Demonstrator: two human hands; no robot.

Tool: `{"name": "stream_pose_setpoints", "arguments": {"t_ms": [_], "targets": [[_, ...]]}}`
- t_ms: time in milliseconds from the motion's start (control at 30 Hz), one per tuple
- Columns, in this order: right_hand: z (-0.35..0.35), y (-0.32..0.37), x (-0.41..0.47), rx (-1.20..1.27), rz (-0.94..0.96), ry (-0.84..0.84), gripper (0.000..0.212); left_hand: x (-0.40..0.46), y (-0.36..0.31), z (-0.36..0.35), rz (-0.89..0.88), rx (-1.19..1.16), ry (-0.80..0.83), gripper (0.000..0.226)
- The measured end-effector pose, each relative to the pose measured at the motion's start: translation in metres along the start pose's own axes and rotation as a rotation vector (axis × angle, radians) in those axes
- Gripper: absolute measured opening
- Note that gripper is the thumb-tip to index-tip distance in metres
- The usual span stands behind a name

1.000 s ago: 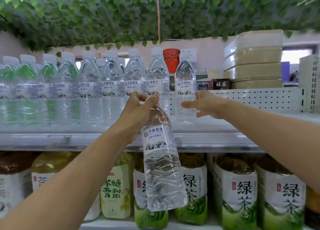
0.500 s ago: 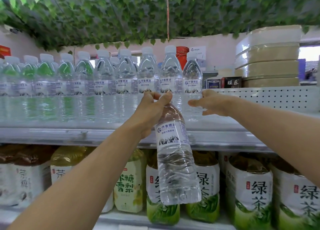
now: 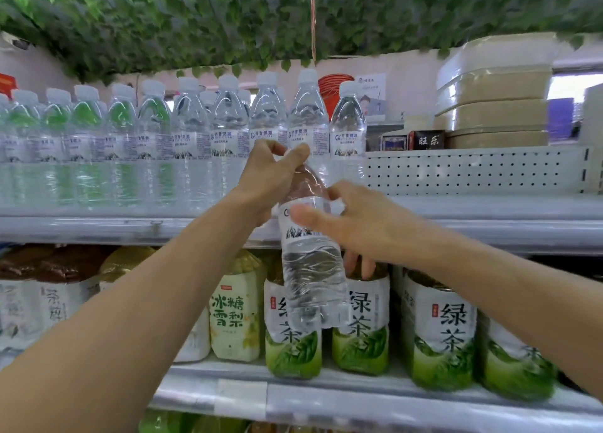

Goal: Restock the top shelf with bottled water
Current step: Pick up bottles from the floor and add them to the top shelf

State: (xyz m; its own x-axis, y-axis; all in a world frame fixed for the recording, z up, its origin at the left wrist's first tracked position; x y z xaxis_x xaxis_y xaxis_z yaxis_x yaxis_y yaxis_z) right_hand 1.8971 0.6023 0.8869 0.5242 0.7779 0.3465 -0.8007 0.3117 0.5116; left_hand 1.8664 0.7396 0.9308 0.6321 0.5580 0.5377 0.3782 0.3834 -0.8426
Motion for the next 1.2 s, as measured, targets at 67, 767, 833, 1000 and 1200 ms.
{"name": "stream_pose_setpoints", "arguments": {"t_ms": [67,767,833,1000,1200], "targets": [[-0.015,-0.007,-0.001,0.018,-0.006,0.029,0.095,-0.003,-0.009,-0.002,-0.025,-0.018,-0.015,0.037],[0.093,-0.058,0.085,0.209,0.061,-0.413,0.075,0.073,-0.085,-0.018,-0.566,1.108,-0.034,0.069],[0.091,-0.059,0.092,0.214,0.069,-0.402,0.077,0.084,-0.081,-0.019,-0.563,1.222,-0.047,0.071],[0.084,-0.059,0.095,0.133,0.025,-0.304,0.070,0.098,-0.082,-0.016,-0.523,1.168,-0.003,0.067],[0.083,-0.081,0.090,0.098,-0.071,-0.385,0.080,0.100,-0.084,-0.015,-0.515,1.080,0.003,0.068]]}}
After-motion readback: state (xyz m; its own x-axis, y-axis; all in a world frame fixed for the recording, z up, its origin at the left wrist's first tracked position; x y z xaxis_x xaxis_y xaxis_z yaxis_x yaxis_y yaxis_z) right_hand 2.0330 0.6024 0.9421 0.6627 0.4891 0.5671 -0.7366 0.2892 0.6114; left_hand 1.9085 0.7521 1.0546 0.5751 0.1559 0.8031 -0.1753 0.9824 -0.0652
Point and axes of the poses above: each hand's wrist, its own x-axis towards the middle knuckle, its own z-axis out of the back of the hand, y = z × x, the point moved 8 cm from there along x, towards the middle knuckle, and after that the axes turned 2 degrees about y, right-handed, at the moved point
